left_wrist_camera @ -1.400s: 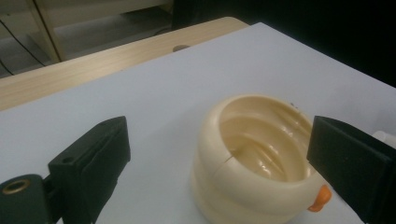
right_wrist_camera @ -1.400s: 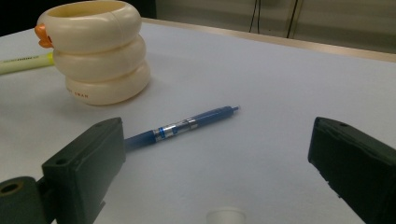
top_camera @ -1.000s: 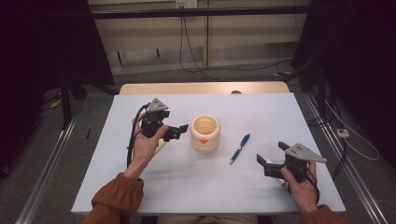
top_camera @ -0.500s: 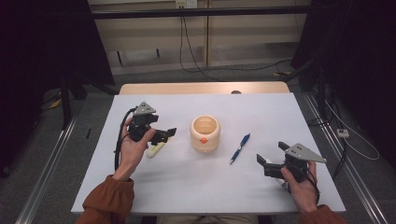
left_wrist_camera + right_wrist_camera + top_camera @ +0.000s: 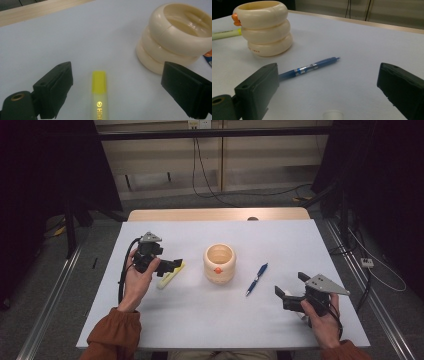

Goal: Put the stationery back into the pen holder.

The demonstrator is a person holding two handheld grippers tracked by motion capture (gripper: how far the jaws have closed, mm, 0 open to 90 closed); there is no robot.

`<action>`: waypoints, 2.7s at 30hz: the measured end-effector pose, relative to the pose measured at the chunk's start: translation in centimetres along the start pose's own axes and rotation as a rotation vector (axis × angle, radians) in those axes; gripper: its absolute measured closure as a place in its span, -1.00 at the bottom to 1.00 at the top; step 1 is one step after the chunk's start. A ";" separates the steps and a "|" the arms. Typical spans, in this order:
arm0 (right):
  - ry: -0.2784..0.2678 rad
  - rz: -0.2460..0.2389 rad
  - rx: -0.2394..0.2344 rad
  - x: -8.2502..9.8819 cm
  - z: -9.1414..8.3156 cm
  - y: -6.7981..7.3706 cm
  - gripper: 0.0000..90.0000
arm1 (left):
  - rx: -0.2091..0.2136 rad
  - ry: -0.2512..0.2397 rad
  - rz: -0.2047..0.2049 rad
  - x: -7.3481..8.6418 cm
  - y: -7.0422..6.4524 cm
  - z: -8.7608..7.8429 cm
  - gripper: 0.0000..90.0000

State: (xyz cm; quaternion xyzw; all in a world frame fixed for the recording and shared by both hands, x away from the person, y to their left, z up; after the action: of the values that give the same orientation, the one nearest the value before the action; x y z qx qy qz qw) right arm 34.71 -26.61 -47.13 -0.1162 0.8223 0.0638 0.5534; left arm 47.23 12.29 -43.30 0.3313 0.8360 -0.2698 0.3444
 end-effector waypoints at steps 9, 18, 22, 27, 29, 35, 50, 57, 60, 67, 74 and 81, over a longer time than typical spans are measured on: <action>0.000 0.001 -0.002 0.0 0.0 0.0 -0.91 | -0.035 0.084 0.003 0.9 0.7 0.8 -0.77; 0.001 0.000 -0.004 0.0 0.0 0.0 -0.91 | -0.027 0.180 -0.015 2.3 1.6 1.9 -0.66; 0.001 0.001 -0.004 0.0 0.0 0.0 -0.91 | -0.053 0.215 -0.018 2.7 2.1 2.3 -0.58; 0.002 -0.001 -0.004 0.0 0.1 0.0 -0.91 | -0.058 0.226 -0.055 2.7 2.5 3.2 -0.52; 0.004 0.001 0.000 0.0 0.1 0.0 -0.91 | -0.056 0.240 -0.063 2.6 2.6 3.7 -0.51; 0.007 -0.006 -0.001 0.1 0.2 0.1 -0.91 | -0.069 0.268 -0.064 2.5 3.1 5.1 -0.34; 0.007 -0.008 -0.001 0.1 0.1 0.1 -0.92 | -0.083 0.326 -0.047 3.2 3.0 5.9 0.13; 0.007 -0.008 -0.003 0.1 0.2 0.1 -0.92 | -0.080 0.353 -0.040 3.6 2.7 6.5 0.16; 0.008 -0.007 -0.004 0.1 0.2 0.1 -0.92 | -0.082 0.363 -0.044 3.6 2.7 6.4 0.18; 0.010 -0.001 -0.005 0.1 0.3 0.1 -0.92 | -0.093 0.396 -0.030 3.4 2.7 6.7 0.26; 0.016 0.000 -0.006 0.2 0.3 0.1 -0.92 | -0.071 0.407 -0.043 3.4 2.9 6.6 0.34; 0.015 0.000 -0.008 0.2 0.2 0.2 -0.92 | -0.074 0.422 -0.029 3.3 2.7 6.6 0.50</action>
State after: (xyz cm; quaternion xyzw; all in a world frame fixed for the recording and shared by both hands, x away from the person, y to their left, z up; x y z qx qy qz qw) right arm 34.83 -26.42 -47.39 -0.1191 0.8262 0.0662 0.5466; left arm 50.06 10.79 -50.49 0.3557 0.9034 -0.1685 0.1699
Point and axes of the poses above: each handheld gripper's, and its own axes: z roughly forward along the jaws, x roughly out of its underside, y roughly to its left, the point moved 7 cm from there along z, roughly forward along the jaws, and after that the axes turned 9 degrees about x, right-handed, at the moved point
